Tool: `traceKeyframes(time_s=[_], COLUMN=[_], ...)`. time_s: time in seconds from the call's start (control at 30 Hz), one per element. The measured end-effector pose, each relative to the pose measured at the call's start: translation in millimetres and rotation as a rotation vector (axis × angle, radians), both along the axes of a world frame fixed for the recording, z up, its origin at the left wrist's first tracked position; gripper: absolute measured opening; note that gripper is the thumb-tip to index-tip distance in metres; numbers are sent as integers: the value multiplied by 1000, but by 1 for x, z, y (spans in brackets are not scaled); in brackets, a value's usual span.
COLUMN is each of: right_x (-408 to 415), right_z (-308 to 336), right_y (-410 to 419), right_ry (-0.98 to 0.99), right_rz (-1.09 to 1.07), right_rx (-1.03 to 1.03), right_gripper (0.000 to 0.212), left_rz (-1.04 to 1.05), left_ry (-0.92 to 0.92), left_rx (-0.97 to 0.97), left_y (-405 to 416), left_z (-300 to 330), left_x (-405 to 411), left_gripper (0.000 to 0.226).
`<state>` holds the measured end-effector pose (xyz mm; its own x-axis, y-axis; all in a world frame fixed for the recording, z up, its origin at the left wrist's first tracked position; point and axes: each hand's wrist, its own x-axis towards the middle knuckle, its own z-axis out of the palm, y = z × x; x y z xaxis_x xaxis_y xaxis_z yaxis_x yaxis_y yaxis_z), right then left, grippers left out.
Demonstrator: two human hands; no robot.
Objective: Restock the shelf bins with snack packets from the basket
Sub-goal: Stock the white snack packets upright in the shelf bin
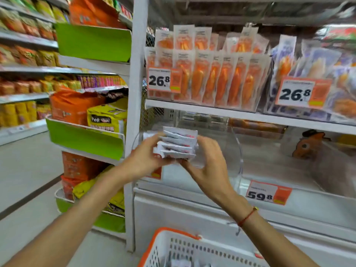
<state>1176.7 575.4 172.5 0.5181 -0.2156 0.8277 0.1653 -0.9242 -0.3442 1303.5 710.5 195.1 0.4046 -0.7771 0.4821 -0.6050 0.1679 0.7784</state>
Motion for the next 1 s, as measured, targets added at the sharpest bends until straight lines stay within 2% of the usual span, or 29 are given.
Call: traceKeyframes(time_s=[0.1,0.23,0.37,0.6,0.7,0.77,0.83,0.9,1.0], right_x=[38,83,117,152,158,162,167,170,171], right_z=[13,21,23,8,5,1,-2,0,10], right_y=[1,-1,-10,-24,-28,-28,-25,-26,-28], right_ry=[74,222,352,493,557,612,665,728,879], right_rz=[43,97,103,141,153,168,161,165,200], right_rx=[91,164,177,361,461,479,470,525,683], right_gripper=[49,54,66,73,72,74,76,74,62], left_rz=[179,421,588,688,722,738,694,657,592], left_ry=[-223,-406,-536,-645,-640,-769,-963,-1169,-1310], left_rx=[27,263,453,691,616,518,494,598,734], left_y=[4,5,-2,-19,-16,-12,-12,-17,-25], left_z=[20,29,35,23,21,23,26,30,33], left_x=[34,69,94,118,117,110,106,107,109], left_gripper=[52,72,61,61,84,95,89,77,63])
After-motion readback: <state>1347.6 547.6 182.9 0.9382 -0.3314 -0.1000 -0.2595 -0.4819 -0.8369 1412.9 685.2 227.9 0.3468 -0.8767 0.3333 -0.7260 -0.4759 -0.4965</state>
